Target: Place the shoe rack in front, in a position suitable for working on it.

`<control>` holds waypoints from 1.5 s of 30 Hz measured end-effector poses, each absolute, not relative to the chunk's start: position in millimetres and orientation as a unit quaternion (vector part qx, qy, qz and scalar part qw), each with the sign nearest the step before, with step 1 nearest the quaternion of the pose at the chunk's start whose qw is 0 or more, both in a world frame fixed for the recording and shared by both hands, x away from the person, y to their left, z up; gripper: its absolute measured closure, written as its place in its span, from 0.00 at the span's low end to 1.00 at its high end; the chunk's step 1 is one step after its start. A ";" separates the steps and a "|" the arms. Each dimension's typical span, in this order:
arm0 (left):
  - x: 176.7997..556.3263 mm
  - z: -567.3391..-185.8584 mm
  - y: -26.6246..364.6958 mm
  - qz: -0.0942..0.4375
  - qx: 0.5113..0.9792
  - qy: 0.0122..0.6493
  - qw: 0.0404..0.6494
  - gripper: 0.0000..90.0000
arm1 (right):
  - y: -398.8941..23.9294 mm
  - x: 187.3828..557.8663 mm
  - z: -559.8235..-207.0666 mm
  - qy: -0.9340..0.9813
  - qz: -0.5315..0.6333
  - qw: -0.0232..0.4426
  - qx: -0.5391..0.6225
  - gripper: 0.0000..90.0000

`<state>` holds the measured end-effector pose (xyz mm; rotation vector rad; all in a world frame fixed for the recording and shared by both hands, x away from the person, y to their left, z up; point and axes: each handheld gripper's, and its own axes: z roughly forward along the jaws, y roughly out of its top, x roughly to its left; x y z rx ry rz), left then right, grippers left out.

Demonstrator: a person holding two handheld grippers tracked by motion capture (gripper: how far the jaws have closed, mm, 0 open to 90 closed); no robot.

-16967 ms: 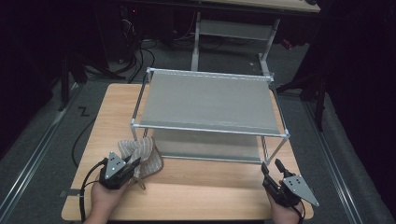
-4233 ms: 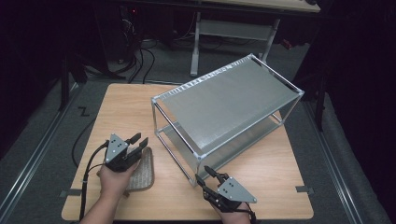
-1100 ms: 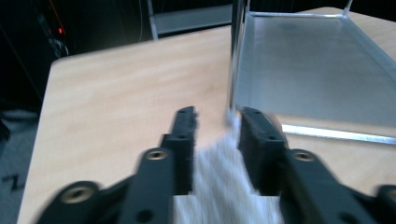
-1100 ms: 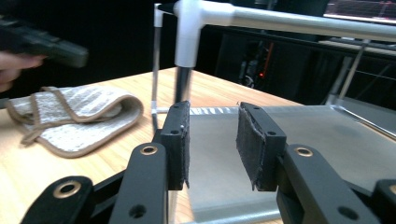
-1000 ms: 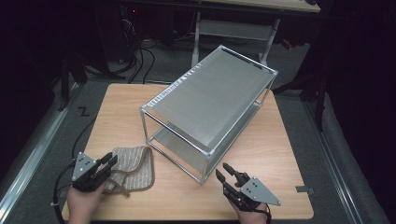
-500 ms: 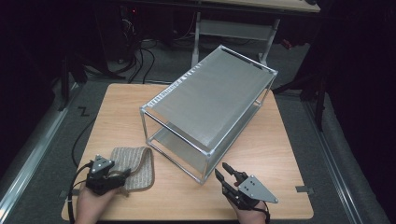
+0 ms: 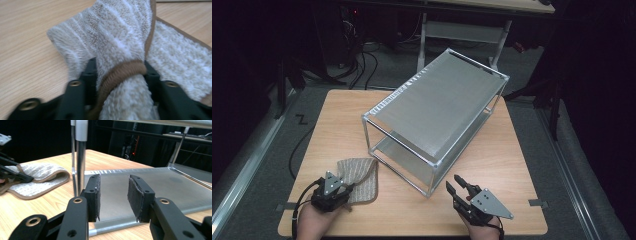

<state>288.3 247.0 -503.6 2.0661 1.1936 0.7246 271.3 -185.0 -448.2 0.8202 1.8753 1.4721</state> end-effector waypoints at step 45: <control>337.2 -496.4 145.7 0.186 0.828 0.358 0.389 0.78 | -212.6 276.9 -456.2 0.692 0.544 0.311 0.358 0.67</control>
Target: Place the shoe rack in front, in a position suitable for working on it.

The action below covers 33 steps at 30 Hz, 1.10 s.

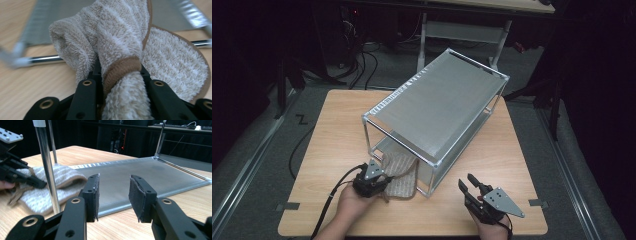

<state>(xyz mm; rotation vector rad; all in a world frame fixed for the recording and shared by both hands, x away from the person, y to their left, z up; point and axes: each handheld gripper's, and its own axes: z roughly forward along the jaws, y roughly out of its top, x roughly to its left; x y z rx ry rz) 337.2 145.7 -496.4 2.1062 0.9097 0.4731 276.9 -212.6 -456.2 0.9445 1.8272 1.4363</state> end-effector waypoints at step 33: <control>346.0 -500.8 169.2 0.247 0.793 0.416 0.370 0.76 | -215.0 278.5 -461.1 0.689 0.529 0.317 0.380 0.62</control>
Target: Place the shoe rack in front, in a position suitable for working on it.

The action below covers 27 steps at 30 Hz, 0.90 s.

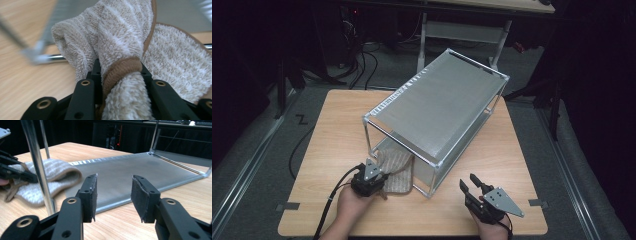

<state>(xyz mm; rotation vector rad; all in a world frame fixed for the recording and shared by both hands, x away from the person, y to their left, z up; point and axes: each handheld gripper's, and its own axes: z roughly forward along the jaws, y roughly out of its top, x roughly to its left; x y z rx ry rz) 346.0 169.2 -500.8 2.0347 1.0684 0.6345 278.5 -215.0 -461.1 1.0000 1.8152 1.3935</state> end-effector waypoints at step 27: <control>307.4 -498.3 103.2 0.206 0.842 0.309 0.391 0.75 | -222.1 273.3 -460.9 0.685 0.529 0.320 0.386 0.60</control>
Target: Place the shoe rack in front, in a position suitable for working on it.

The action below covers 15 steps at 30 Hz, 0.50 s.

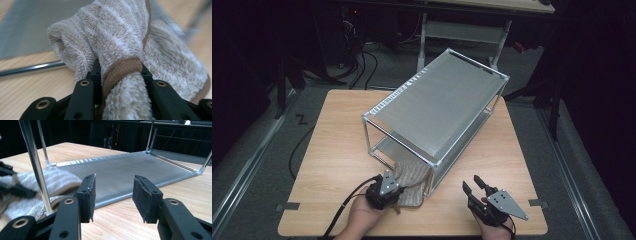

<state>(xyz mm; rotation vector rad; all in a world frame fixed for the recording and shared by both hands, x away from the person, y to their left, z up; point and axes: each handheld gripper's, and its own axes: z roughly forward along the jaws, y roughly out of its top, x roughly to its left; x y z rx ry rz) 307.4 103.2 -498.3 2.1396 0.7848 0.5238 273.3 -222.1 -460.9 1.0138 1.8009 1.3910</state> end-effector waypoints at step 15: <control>306.6 -488.3 128.2 0.186 0.794 0.334 0.472 0.75 | -221.1 277.8 -460.8 0.684 0.532 0.317 0.385 0.59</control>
